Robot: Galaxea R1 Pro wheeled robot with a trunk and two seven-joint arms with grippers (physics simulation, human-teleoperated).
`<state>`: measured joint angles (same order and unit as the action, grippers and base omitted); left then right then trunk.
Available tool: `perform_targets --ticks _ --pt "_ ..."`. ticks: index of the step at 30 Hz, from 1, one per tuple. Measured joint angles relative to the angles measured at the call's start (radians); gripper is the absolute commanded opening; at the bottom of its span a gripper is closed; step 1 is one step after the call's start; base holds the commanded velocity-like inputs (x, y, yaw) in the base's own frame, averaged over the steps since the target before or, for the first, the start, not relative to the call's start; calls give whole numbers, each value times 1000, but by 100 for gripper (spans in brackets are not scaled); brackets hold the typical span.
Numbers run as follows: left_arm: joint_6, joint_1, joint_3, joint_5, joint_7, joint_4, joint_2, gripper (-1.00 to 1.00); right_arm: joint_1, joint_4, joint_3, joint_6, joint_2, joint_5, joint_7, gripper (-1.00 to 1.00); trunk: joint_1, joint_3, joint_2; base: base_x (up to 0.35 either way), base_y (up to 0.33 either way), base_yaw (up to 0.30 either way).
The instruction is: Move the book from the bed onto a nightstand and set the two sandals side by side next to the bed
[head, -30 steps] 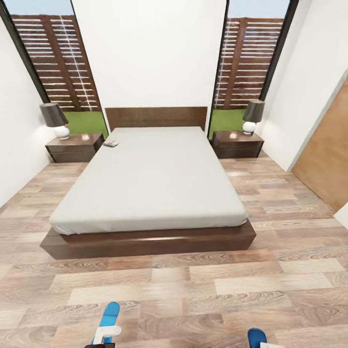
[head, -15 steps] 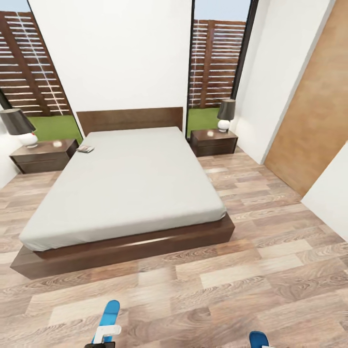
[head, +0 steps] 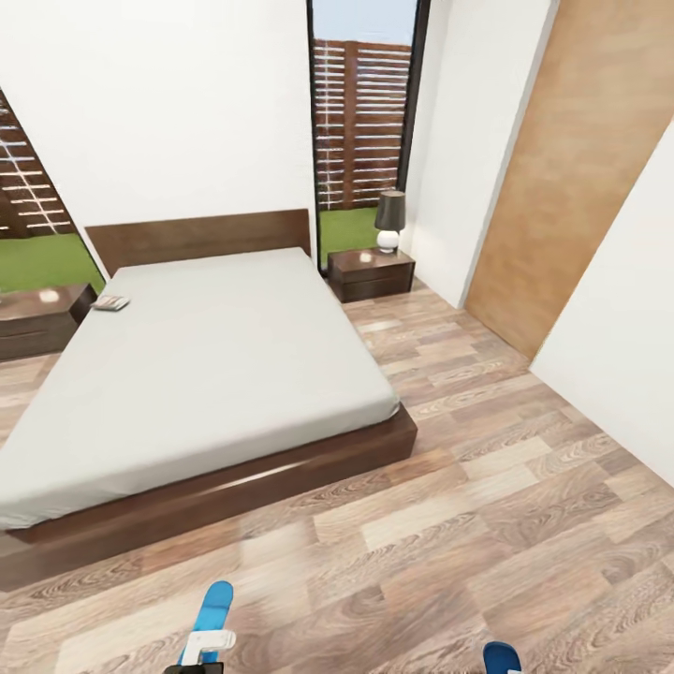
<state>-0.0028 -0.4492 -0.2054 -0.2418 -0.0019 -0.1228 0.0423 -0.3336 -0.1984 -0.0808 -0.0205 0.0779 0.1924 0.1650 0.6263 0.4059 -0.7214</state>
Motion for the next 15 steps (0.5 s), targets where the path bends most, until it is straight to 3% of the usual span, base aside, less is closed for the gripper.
perform_targets --ticks 15 --pt "-12 0 -2 0 0 0 0 -100 0 0 0 0 0 0 0 -100 -58 -56 105 0 0 -266"
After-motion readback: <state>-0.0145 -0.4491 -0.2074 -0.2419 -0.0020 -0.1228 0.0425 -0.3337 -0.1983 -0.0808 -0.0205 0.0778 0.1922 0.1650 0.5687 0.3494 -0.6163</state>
